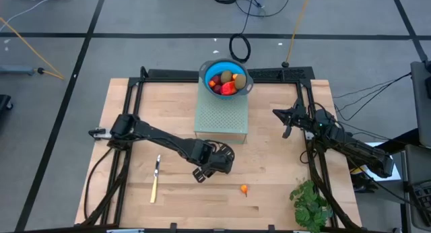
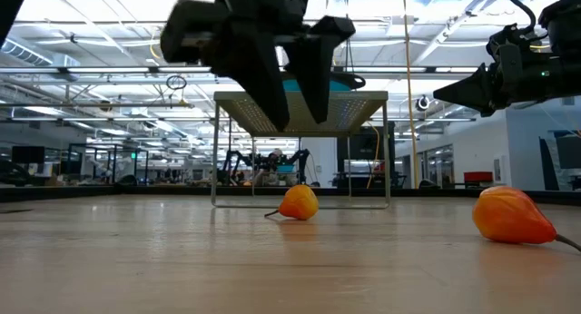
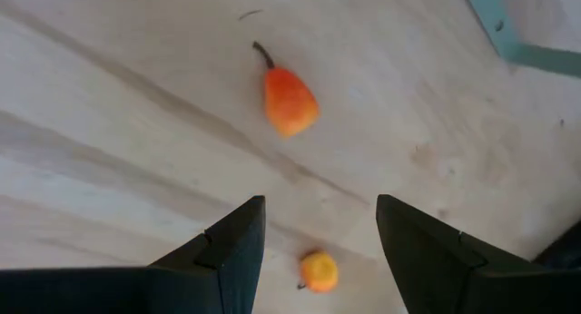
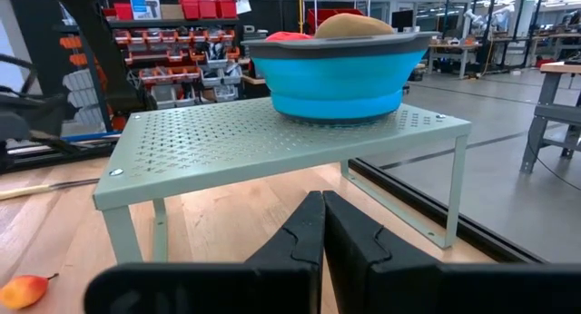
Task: Pick & Place Fruit
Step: Put the peach into the blue strainer bowl on the shelf
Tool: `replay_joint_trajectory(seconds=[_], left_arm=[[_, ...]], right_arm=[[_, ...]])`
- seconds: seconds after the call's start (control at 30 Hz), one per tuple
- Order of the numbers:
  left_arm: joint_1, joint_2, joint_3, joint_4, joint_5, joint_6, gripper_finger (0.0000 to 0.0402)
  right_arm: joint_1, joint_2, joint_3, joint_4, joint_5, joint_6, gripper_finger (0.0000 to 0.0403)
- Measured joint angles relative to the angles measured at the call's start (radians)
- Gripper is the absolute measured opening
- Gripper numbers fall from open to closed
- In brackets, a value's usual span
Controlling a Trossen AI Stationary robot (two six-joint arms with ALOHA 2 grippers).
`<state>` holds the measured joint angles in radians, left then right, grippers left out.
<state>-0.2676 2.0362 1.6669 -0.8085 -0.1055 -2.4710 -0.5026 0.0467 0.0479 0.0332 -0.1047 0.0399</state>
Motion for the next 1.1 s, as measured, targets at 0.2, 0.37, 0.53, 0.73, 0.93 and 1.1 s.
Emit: replay_joint_trajectory(seconds=[0.2,0.37,0.53,0.73,0.93,1.1], left_arm=[[0.021,0.019,-0.006,-0.009,0.000,-0.003,0.0211],[0.026,0.039,-0.007,-0.013,0.000,-0.002,0.0211],[0.031,0.068,-0.008,-0.002,0.005,0.000,0.0211],[0.040,0.098,-0.007,0.009,0.016,-0.003,0.0211],[0.046,0.119,-0.007,0.005,0.057,-0.002,0.0211],[0.048,0.138,-0.008,0.011,0.062,-0.002,0.0211]], right_arm=[[0.000,0.000,0.000,0.000,0.000,0.000,0.0000],[0.000,0.000,0.000,0.000,0.000,0.001,0.0000],[0.000,0.000,0.000,0.000,0.000,0.001,0.0000],[0.000,0.001,0.000,0.000,-0.001,0.001,0.0000],[0.000,0.000,0.000,0.000,-0.001,0.001,0.0000],[0.000,0.000,0.000,0.000,0.000,0.001,0.0000]])
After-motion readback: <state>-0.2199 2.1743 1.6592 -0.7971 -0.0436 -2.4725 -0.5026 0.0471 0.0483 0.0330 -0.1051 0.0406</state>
